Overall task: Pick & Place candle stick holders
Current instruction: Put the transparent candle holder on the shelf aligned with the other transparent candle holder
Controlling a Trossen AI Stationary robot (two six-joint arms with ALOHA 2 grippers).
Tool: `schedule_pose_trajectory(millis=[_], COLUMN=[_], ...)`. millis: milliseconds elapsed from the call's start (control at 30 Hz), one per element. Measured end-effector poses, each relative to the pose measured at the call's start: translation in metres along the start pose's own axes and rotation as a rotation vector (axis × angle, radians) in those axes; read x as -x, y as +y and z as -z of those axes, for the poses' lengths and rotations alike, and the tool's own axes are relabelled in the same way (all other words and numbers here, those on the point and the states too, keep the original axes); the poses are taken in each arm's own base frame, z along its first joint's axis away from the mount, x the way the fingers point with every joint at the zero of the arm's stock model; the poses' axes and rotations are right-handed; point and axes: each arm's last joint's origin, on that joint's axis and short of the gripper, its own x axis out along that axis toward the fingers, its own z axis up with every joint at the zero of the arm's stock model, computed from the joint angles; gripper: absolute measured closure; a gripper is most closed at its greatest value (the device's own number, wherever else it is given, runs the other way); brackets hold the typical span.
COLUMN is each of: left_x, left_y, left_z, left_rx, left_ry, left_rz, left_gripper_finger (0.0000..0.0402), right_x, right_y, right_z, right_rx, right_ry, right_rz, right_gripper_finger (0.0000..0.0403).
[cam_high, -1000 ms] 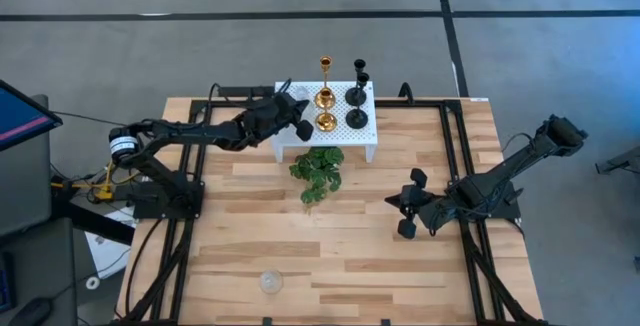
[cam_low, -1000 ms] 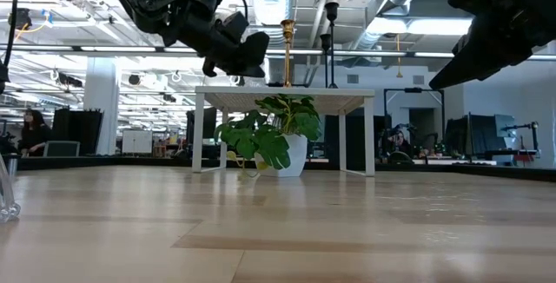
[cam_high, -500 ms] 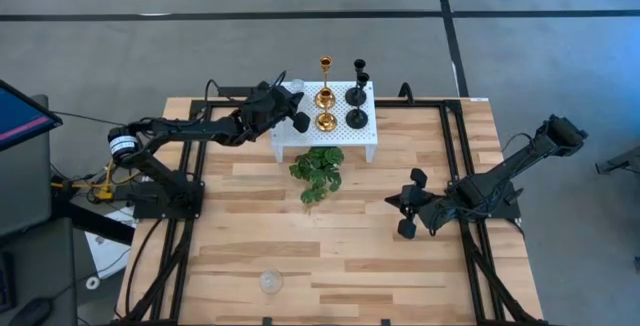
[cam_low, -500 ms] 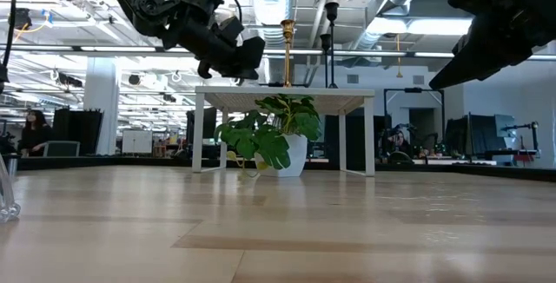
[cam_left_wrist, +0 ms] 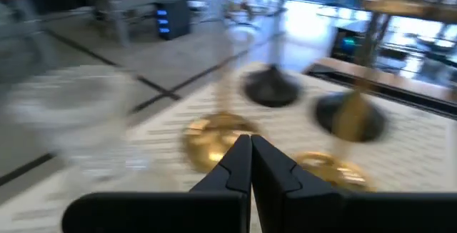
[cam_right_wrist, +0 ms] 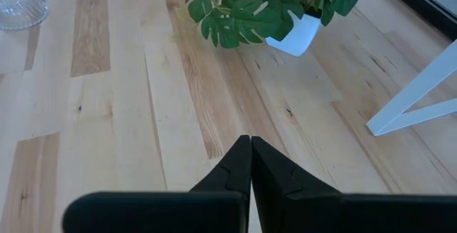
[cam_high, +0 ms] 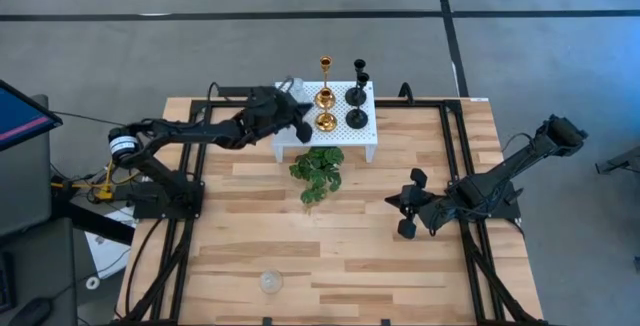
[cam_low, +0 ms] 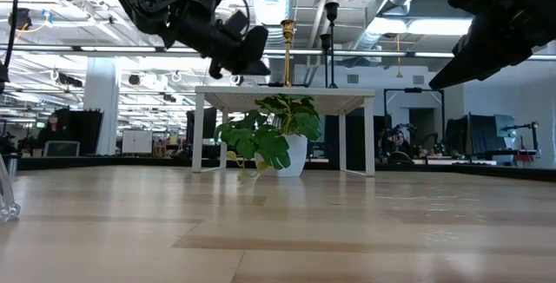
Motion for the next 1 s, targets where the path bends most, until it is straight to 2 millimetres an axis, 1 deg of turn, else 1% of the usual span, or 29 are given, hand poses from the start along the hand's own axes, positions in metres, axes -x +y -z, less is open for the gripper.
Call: schedule_pose_trajectory(millis=[100, 167, 267, 333, 400, 533, 633, 767, 867, 933, 1000], left_x=[0.008, 0.017, 0.038, 0.056, 0.074, 0.111, 0.137, 0.167, 0.182, 0.190, 0.196], left_y=[-0.015, -0.021, -0.024, -0.026, -0.030, -0.039, -0.045, -0.051, -0.057, -0.064, -0.074], left_z=[-0.001, -0.003, -0.009, -0.017, -0.024, -0.034, -0.036, -0.036, -0.034, -0.029, -0.024], left_rx=[-0.046, -0.089, -0.134, -0.142, -0.145, -0.130, -0.089, -0.007, 0.092, 0.091, 0.047], left_ry=[0.030, 0.067, 0.137, 0.155, 0.172, 0.204, 0.244, 0.320, 0.399, 0.452, 0.484], left_rz=[0.063, 0.057, 0.020, 0.051, 0.139, 0.383, 0.494, 0.591, 0.637, 0.662, 0.699], left_gripper_finger=[0.0399, 0.0399, 0.0399, 0.0399, 0.0399, 0.0399, 0.0399, 0.0399, 0.0399, 0.0399, 0.0399], right_x=[0.000, 0.000, 0.000, 0.000, 0.000, 0.000, 0.000, 0.000, 0.000, 0.000, 0.000], right_y=[0.000, 0.000, 0.000, 0.000, 0.000, 0.000, 0.001, 0.001, 0.002, 0.002, 0.002], right_z=[0.000, 0.000, 0.000, 0.000, 0.000, 0.000, -0.001, -0.002, -0.002, -0.002, -0.002], right_rx=[0.000, 0.000, 0.000, 0.000, 0.000, -0.002, -0.007, -0.015, -0.018, -0.018, -0.017], right_ry=[0.000, 0.000, 0.000, 0.000, 0.000, -0.003, -0.007, -0.016, -0.020, -0.020, -0.020], right_rz=[0.000, 0.000, -0.002, -0.002, -0.002, -0.003, -0.005, -0.011, -0.014, -0.014, -0.013], right_gripper_finger=[0.0403, 0.0403, 0.0403, 0.0403, 0.0403, 0.0403, 0.0403, 0.0403, 0.0403, 0.0403, 0.0403])
